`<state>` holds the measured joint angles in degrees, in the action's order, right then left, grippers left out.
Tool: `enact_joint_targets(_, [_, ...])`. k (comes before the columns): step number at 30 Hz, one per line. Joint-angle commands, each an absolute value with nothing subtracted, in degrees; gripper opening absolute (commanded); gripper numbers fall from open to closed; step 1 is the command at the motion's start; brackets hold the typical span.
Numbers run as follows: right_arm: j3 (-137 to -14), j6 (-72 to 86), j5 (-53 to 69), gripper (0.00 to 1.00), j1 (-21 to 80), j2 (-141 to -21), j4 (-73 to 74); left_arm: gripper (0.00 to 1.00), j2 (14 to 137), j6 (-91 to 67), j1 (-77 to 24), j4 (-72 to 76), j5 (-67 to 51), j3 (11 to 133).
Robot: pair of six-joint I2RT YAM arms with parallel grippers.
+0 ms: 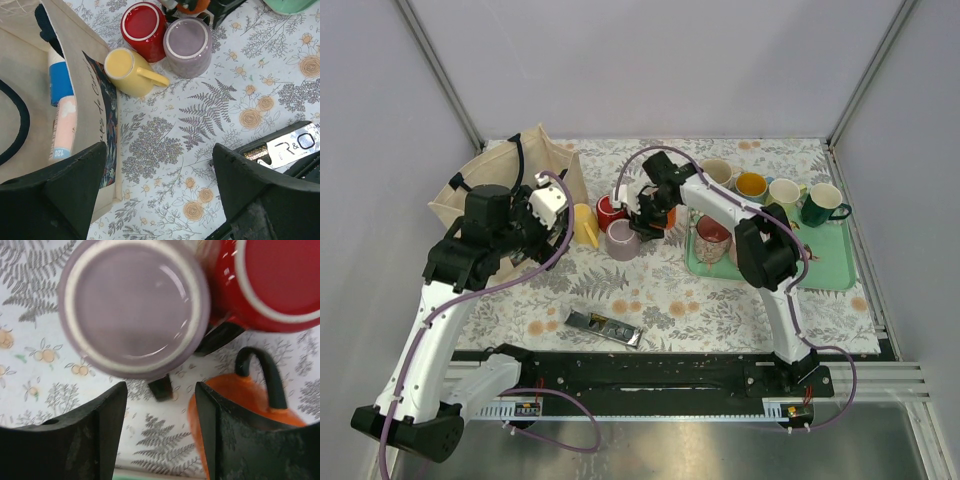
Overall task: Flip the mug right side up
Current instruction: Turn over the cup at the center of the board.
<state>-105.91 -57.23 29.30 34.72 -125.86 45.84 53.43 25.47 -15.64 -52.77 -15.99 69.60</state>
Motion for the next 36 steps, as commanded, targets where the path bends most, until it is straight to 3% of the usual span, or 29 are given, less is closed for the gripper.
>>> enact_joint_targets(1, [-114.86,-58.80,27.95,0.64,35.24,-129.45,49.20,0.91,54.05,25.40,-15.73,-51.59,-15.47,70.49])
enact_joint_targets(12, [-115.58,-62.23,31.37,0.50,37.79,-131.05,57.03,0.91,54.58,25.49,-15.73,-51.50,-16.35,70.93])
enact_joint_targets(17, [-113.30,-58.46,31.38,0.27,37.88,-130.52,56.34,0.91,54.67,24.87,-15.73,-50.71,-17.05,70.05])
enact_joint_targets(20, [-112.59,-55.73,30.85,0.02,37.97,-129.56,56.07,0.91,55.02,24.79,-15.65,-50.36,-17.31,69.78])
enact_joint_targets(24, [-107.68,-53.09,34.34,0.00,37.62,-123.77,56.07,0.90,54.58,26.00,-15.82,-49.75,-17.92,69.00])
enact_joint_targets(28, [-101.69,-52.83,40.06,0.00,37.27,-114.97,57.12,0.90,47.75,32.15,-16.35,-41.60,-19.86,60.50])
enact_joint_targets(32, [-106.77,-46.77,47.53,0.00,36.21,-114.60,62.56,0.91,40.27,39.44,-18.45,-30.26,-20.13,50.21])
enact_joint_targets(36, [-114.07,-38.52,56.58,0.00,34.28,-117.94,66.53,0.92,32.37,54.36,-28.45,-12.89,-12.23,35.11])
